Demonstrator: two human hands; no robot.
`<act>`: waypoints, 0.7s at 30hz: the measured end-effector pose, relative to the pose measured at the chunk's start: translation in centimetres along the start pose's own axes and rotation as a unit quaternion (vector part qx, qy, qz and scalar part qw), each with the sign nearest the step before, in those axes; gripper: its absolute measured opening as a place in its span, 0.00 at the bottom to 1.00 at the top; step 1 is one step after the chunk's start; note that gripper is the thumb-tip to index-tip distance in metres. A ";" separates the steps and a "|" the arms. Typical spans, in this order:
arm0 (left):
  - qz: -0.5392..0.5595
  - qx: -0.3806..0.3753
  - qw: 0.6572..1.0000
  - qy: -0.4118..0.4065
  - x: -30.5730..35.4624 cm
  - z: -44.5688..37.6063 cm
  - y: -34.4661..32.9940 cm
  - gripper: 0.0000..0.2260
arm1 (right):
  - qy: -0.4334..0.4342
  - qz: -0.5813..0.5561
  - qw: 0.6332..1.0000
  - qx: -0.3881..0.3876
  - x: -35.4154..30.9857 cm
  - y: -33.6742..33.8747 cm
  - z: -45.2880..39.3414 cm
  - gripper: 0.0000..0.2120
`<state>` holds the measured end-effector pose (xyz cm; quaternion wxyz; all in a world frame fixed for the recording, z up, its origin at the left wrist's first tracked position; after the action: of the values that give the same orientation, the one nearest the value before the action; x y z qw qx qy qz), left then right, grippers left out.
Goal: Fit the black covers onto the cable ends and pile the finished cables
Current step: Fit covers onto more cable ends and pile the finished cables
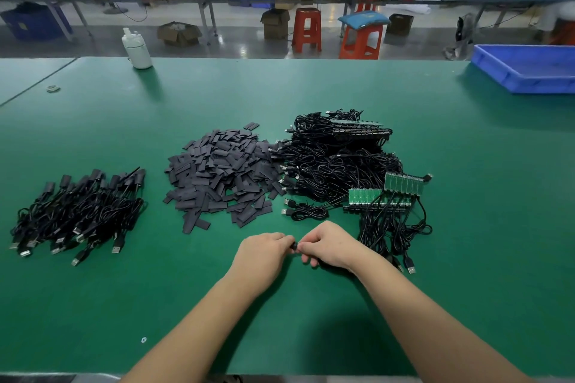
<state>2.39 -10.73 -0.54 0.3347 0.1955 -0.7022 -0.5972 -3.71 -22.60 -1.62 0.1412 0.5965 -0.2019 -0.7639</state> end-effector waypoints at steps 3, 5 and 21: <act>-0.015 0.005 1.000 0.000 0.0 -0.1 0.0 0.11 | -0.010 0.037 0.999 -0.006 -0.1 0.1 0.0 0.14; 0.003 -0.004 1.000 0.003 -0.2 -0.2 -0.1 0.11 | -0.013 0.047 0.999 -0.003 -0.2 0.3 0.0 0.11; 0.054 -0.007 0.999 -0.006 -0.9 -0.1 1.0 0.13 | -0.005 0.046 0.999 0.002 -0.3 1.4 0.3 0.10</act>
<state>3.20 -9.97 0.20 0.3635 0.1518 -0.7095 -0.5843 -3.93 -23.61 -0.65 0.1738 0.5828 -0.2313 -0.7593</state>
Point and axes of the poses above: each hand's wrist, its own z-axis away from the middle knuckle, its own y-axis out of the back of the hand, x = y × z, the point moved 7 cm from there along -z, towards the middle knuckle, and after that the axes turned 15 degrees about y, right-handed, at the moved point
